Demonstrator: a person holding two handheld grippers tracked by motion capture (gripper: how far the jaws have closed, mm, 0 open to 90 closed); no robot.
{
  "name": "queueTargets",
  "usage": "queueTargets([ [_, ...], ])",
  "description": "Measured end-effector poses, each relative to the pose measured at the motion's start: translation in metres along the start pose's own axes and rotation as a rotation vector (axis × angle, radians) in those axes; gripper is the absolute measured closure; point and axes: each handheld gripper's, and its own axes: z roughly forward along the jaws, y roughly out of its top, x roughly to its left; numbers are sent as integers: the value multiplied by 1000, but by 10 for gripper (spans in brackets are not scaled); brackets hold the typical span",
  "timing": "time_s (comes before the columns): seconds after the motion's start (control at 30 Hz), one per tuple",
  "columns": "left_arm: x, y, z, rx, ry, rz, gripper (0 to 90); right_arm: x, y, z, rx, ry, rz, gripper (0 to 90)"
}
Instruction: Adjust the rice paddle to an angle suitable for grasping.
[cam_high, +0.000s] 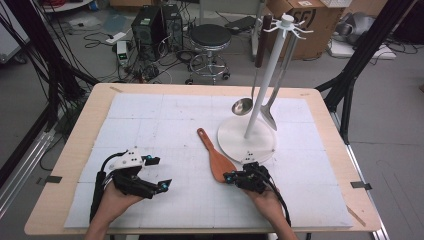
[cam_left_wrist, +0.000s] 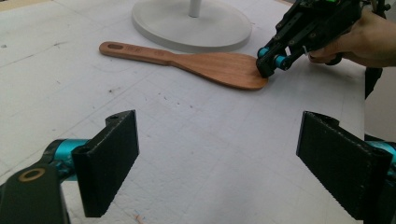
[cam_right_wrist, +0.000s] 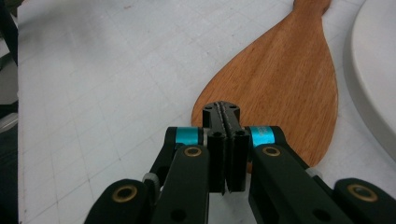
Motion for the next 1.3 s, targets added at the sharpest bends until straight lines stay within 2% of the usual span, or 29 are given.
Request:
queueTargets([
  [0.27, 0, 0, 0, -4, -3, 0, 136, -1, -1, -3, 14, -14, -19, 896],
  [0.63, 0, 0, 0, -3, -2, 1, 136, -8, -1, -9, 14, -49, -9, 895],
  [0.97, 0, 0, -1, -3, 0, 1, 136, -9, -1, -9, 10, -51, -2, 895],
  [1.3, 0, 0, -1, -8, 0, -4, 136, -8, 2, -8, 31, -50, -7, 893],
])
